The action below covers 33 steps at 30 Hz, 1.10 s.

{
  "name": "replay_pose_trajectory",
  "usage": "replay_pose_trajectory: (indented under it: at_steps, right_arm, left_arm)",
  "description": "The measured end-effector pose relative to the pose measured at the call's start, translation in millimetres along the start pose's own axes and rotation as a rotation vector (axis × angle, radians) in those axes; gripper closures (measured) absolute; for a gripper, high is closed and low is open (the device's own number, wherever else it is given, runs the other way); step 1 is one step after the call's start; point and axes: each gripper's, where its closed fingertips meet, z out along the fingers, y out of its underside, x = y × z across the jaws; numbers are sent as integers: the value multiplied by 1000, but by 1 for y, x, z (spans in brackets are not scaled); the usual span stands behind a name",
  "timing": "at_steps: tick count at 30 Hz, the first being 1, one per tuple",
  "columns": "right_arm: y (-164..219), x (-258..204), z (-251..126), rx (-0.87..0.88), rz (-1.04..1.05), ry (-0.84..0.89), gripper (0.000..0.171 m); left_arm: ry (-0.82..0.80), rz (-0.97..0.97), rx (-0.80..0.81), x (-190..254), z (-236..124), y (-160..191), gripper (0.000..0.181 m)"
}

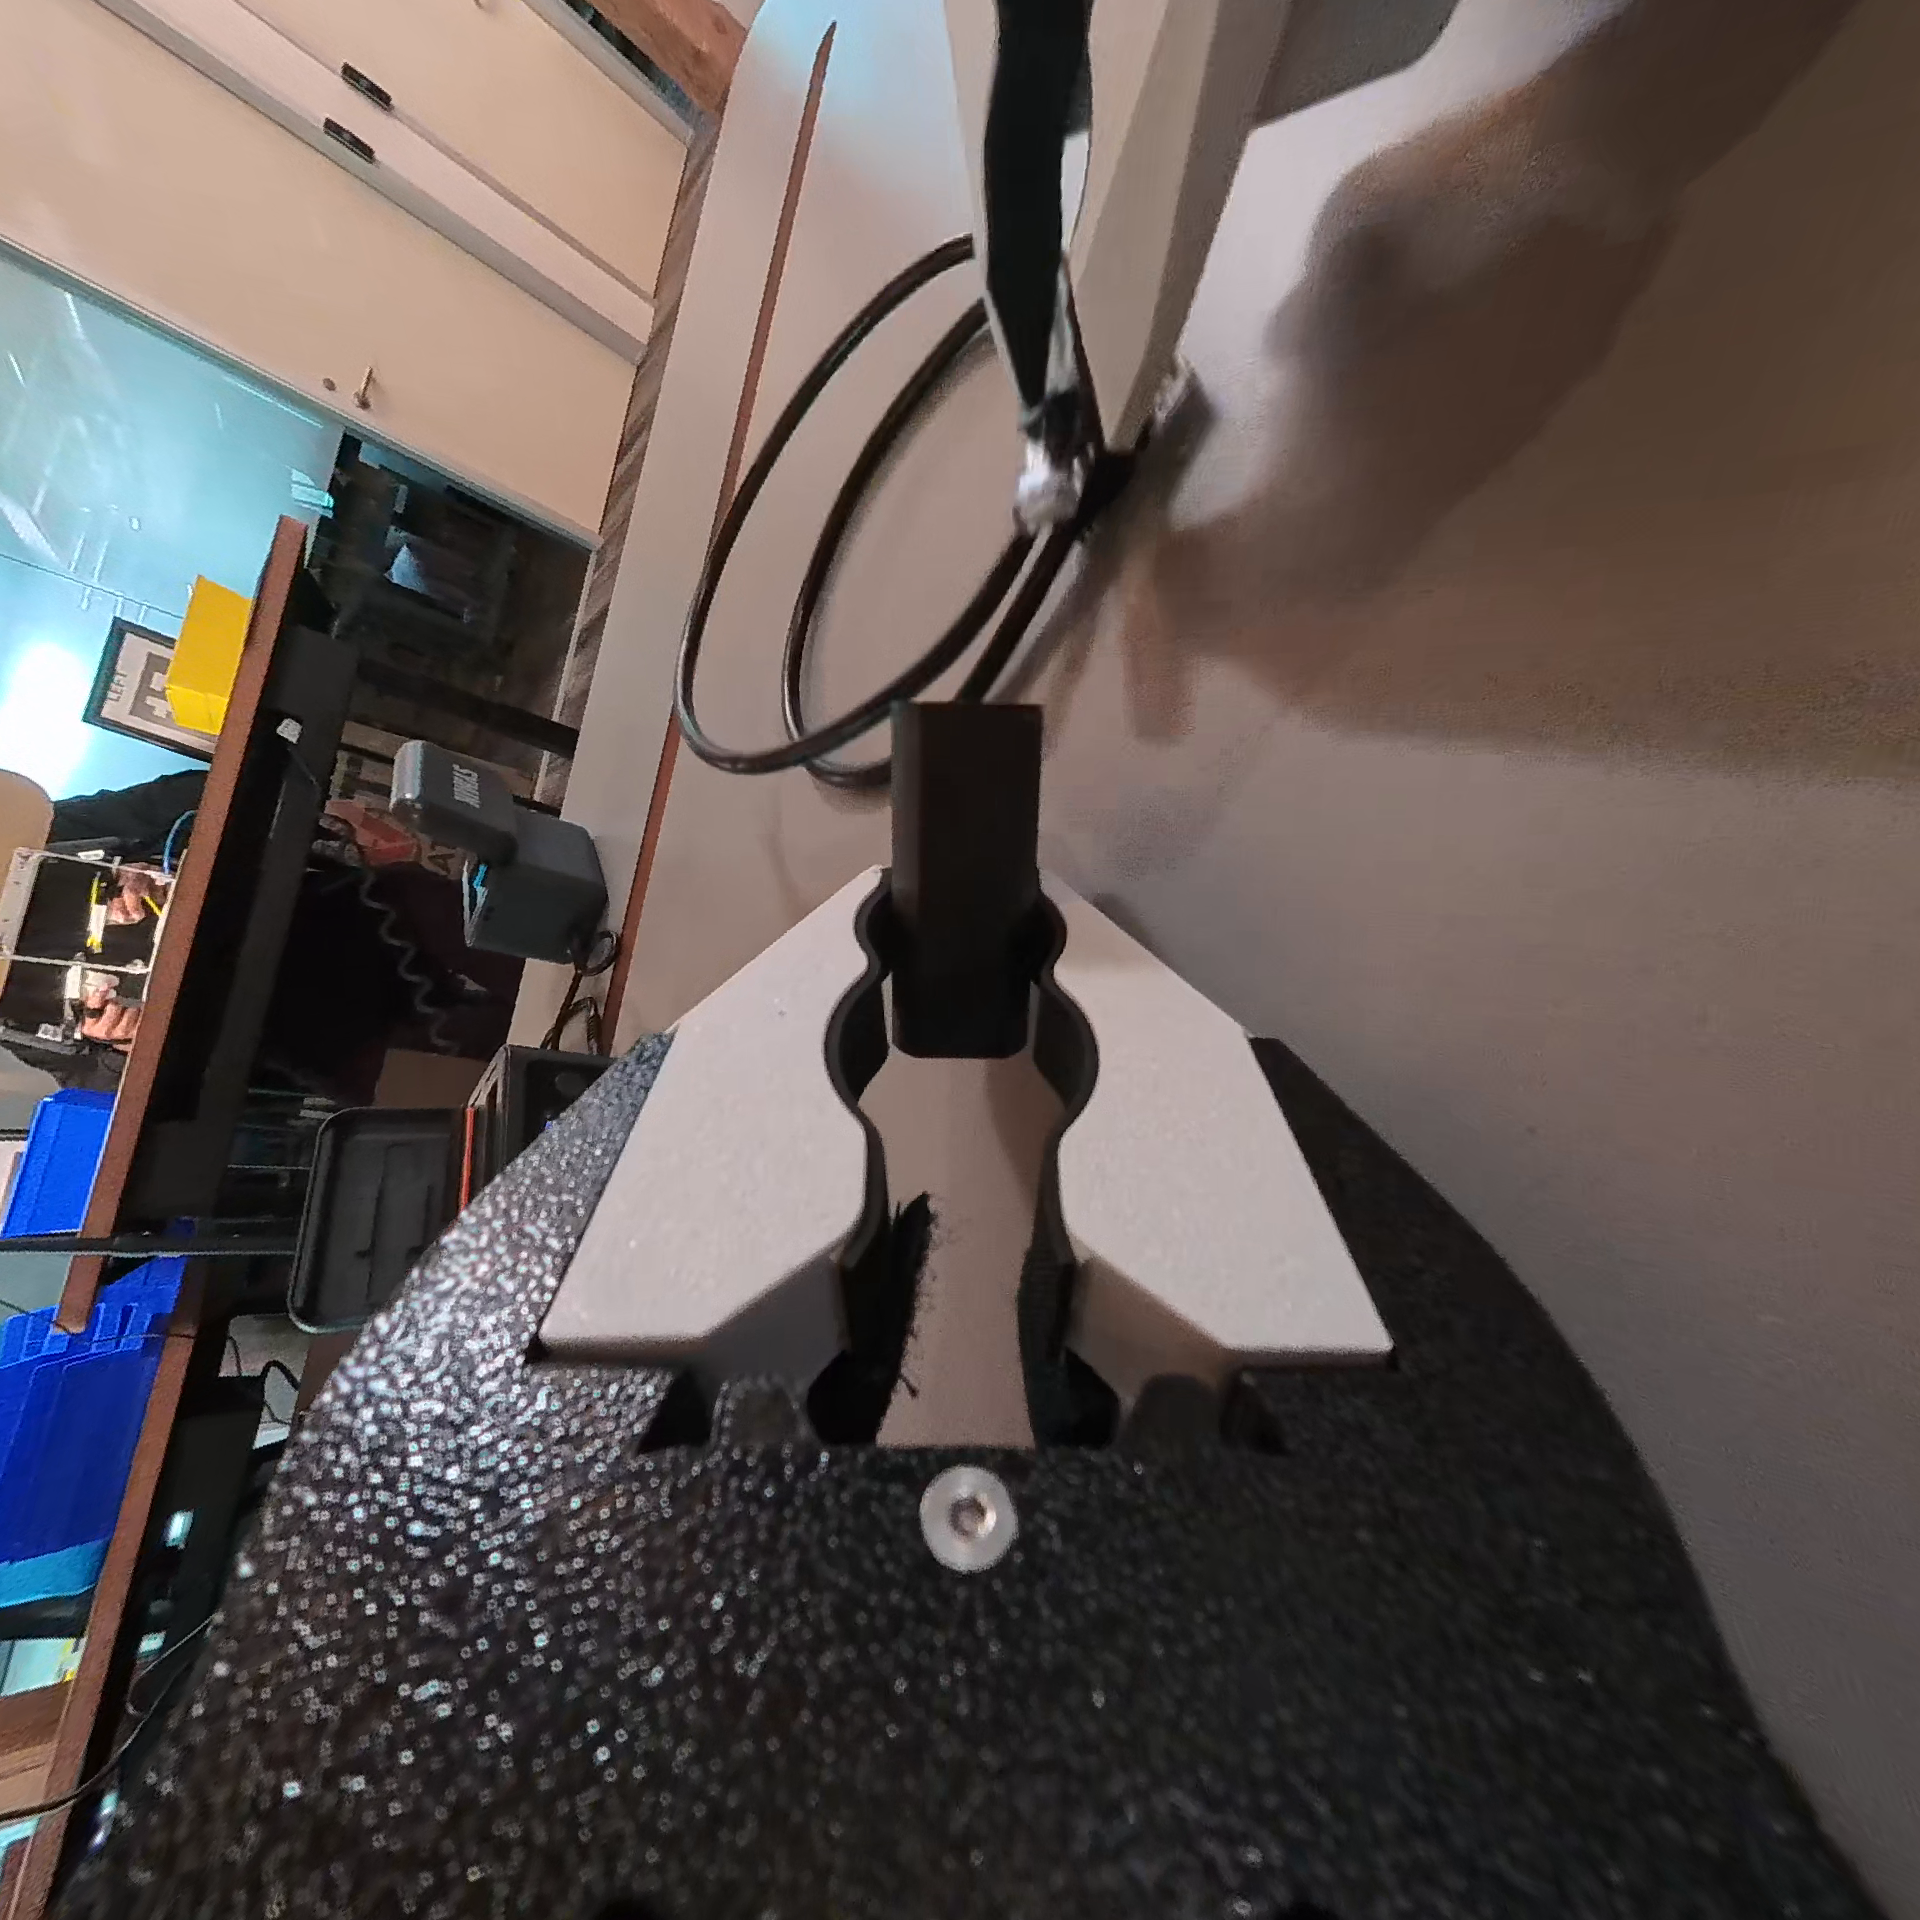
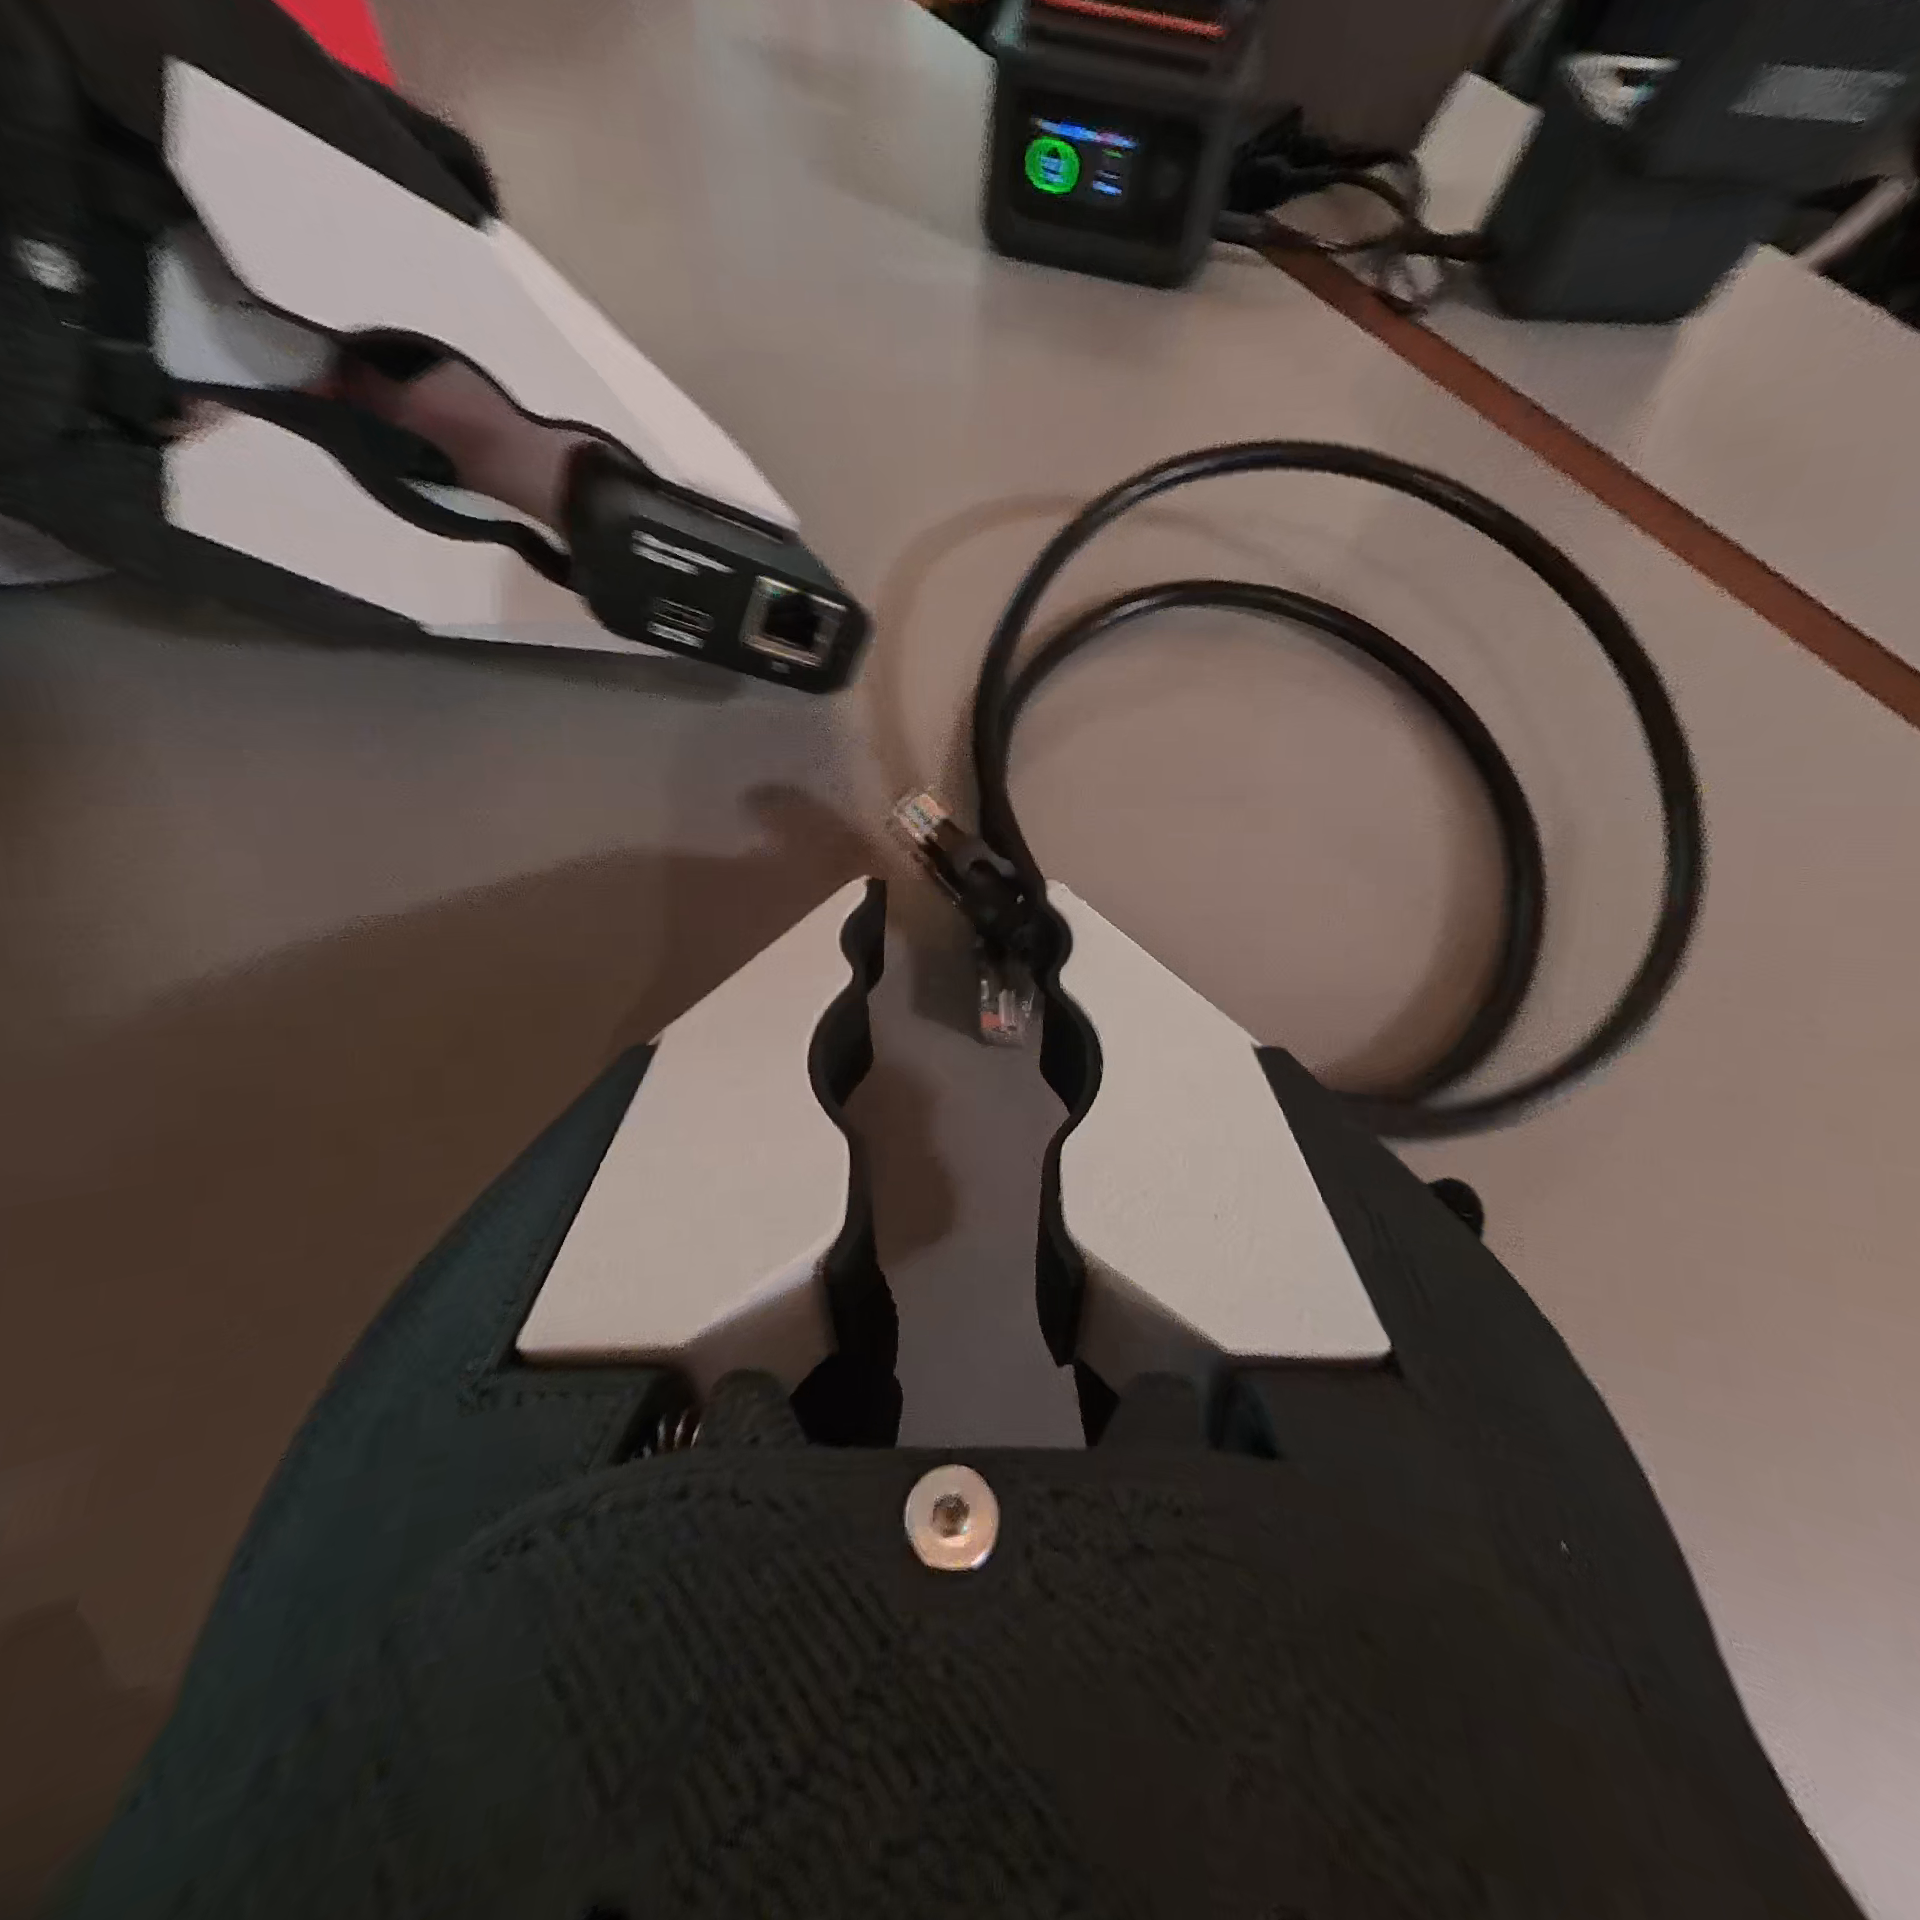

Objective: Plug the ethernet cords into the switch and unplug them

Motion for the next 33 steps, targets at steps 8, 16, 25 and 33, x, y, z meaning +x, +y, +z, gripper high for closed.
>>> replay_pose_trajectory:
  at_steps: [8, 16, 25, 33]
  right_arm:
    - [1, 2, 2, -22, -64, 17, 132]
    - [10, 3, 5, -79, -107, 33, 154]
    - [2, -22, 0, -114, 71, -99, 160]
    - [-6, -34, 4, -154, 143, -111, 161]
  left_arm:
    - [19, 19, 9, 2, -2, 2, 159]
    - [45, 44, 18, 7, -3, 1, 159]
    - [-29, 181, 25, -3, -7, 11, 159]
    - [-31, 127, 93, -7, -12, 7, 160]
